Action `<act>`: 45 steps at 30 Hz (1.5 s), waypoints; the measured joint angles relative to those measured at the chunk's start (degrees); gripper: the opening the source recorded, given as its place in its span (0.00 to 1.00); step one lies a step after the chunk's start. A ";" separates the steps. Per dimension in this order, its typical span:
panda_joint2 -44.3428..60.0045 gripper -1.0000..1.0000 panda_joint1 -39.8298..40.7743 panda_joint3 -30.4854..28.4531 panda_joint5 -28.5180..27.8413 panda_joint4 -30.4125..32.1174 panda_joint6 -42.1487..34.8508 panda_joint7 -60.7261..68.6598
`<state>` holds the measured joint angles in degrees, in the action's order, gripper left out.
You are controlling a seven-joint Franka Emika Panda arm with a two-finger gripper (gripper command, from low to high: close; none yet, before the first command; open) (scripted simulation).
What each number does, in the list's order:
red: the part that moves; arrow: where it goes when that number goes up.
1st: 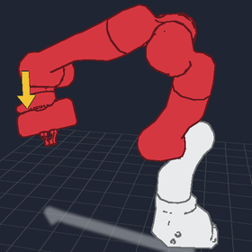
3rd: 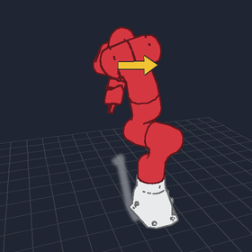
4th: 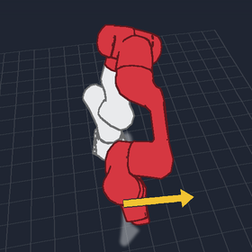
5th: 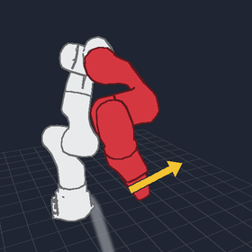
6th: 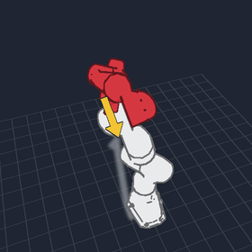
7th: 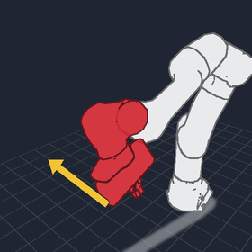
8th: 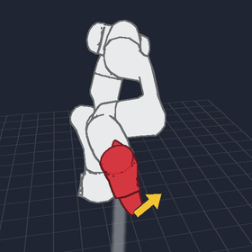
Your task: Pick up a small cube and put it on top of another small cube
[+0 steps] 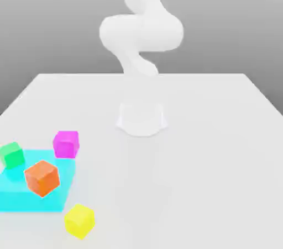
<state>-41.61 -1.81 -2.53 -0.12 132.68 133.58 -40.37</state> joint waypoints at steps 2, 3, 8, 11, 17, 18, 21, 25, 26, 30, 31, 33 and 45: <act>3.54 0.50 -1.51 -2.22 0.00 0.76 1.53 4.69; 5.22 0.50 -2.39 -3.44 -0.11 1.13 2.25 6.86; 13.48 0.50 -5.55 -8.76 0.79 2.95 5.90 18.59; 18.45 0.50 -7.27 -11.90 1.78 4.03 8.08 25.92; 28.62 0.50 -9.62 -17.14 5.13 6.19 12.38 41.53; 30.37 0.50 -9.65 -17.63 5.93 6.54 13.08 44.30; 35.62 0.50 -9.87 -19.19 8.26 7.60 15.16 52.60; 42.64 0.50 -8.78 -19.98 11.29 8.97 17.86 63.61; 44.36 0.50 -8.03 -19.62 11.83 9.33 18.57 66.18; 51.08 0.50 -5.80 -18.90 13.21 10.76 21.42 76.01; 52.70 0.50 -5.09 -18.65 13.22 11.14 22.18 78.22; 56.19 0.50 -3.44 -17.50 13.97 11.36 24.19 81.91; 66.03 0.00 2.64 -10.23 20.45 9.26 31.28 87.87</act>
<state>24.42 0.83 -12.76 20.33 141.95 164.86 47.50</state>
